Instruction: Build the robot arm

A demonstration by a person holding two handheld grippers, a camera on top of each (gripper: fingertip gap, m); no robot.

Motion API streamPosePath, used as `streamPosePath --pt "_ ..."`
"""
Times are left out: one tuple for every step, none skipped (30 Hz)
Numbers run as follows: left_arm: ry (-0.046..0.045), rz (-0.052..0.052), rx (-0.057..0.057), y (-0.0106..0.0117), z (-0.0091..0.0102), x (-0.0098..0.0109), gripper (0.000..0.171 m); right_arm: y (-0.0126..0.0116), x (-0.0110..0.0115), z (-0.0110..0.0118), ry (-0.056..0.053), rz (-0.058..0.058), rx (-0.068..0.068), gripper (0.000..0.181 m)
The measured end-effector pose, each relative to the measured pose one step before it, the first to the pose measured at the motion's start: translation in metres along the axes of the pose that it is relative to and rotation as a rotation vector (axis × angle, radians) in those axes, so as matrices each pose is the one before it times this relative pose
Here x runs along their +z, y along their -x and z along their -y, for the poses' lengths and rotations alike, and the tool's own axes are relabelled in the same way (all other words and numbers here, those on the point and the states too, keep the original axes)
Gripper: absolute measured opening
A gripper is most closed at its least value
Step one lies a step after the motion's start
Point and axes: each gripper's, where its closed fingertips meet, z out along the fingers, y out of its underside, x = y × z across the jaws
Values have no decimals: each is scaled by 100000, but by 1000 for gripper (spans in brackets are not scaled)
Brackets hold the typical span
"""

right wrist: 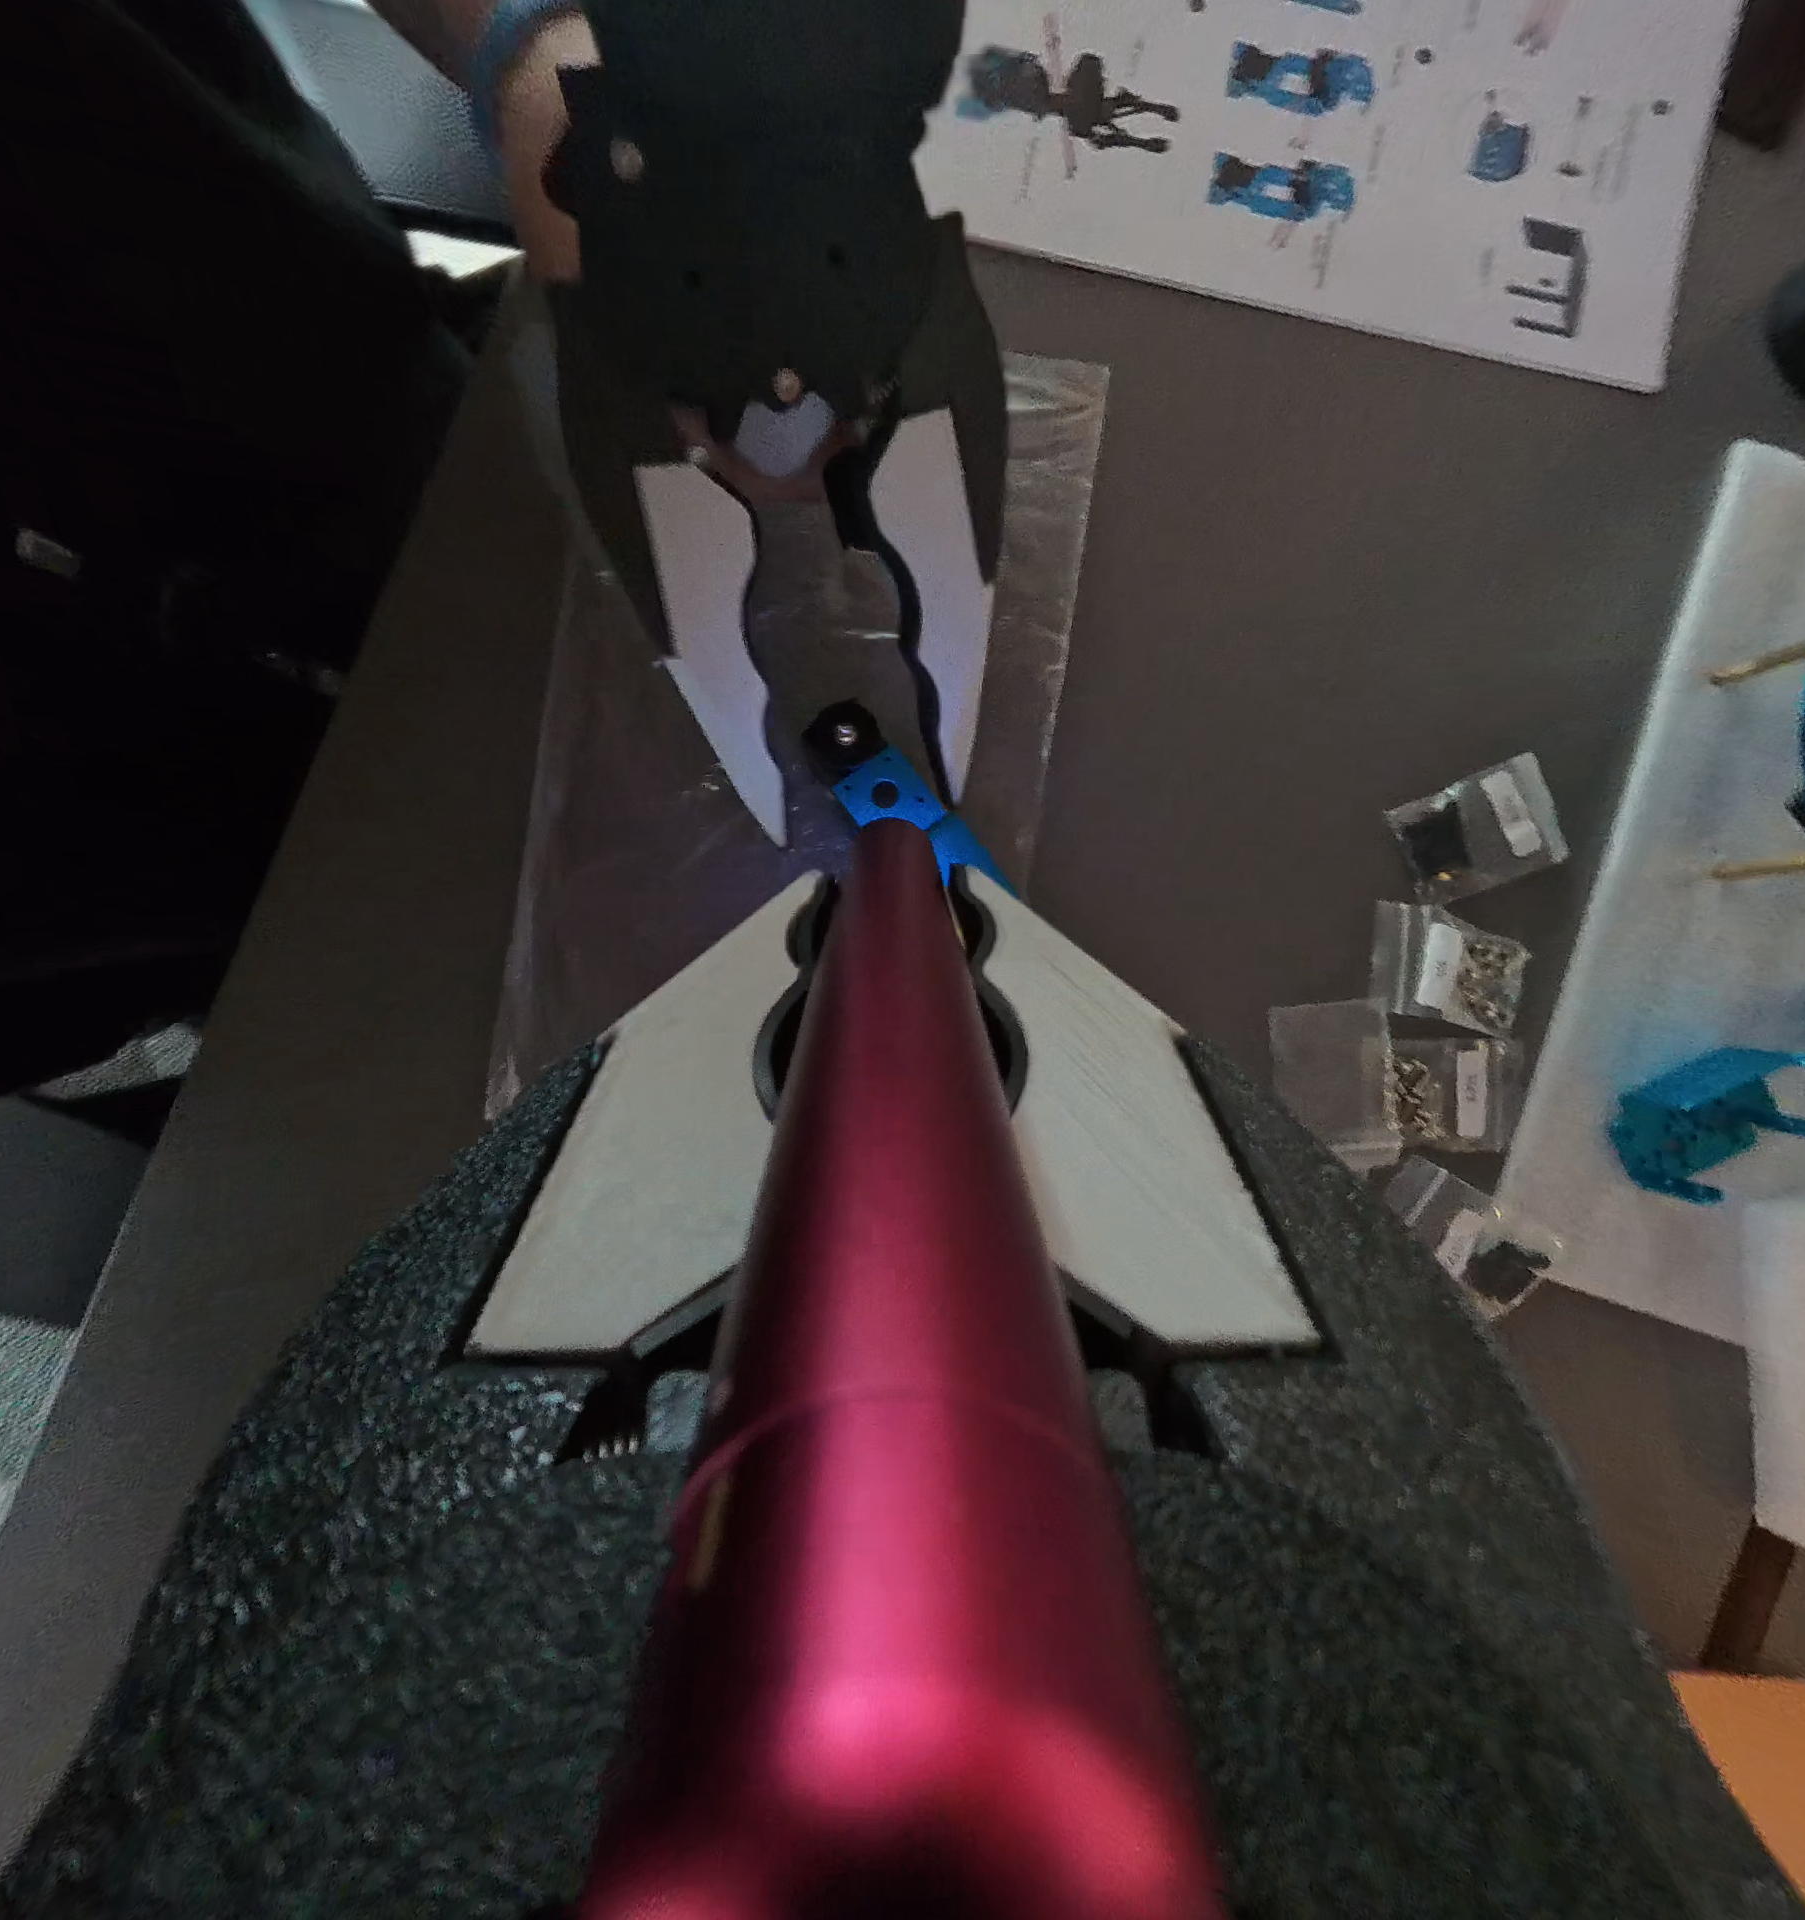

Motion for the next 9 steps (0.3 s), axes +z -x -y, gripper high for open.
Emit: streamPosePath --pt "-470 1821 256 64 109 250 48 282 41 172 1223 2987 -1907 24" --pt "96 2112 481 149 24 229 43 77 137 69 1996 1152 -2515 24" --pt "-157 2812 800 291 15 131 33 -106 186 -17 2533 -47 -1872 23" --pt "-522 2409 716 258 62 54 27 -106 188 -31 2225 172 -1310 23" --pt "-131 1042 309 82 19 46 25 -95 145 37 1310 210 -992 23" --pt "144 183 -114 -14 -5 12 24 -78 132 43 663 381 -606 23" --pt "71 122 -540 -3 -3 6 24 -48 146 8 630 565 -382 23" --pt "-99 21 -456 -15 -4 -2 24 -30 149 -24 544 539 -347 23" --pt "-125 24 -119 -22 -11 -16 24 -8 137 -66 753 447 -259 23"
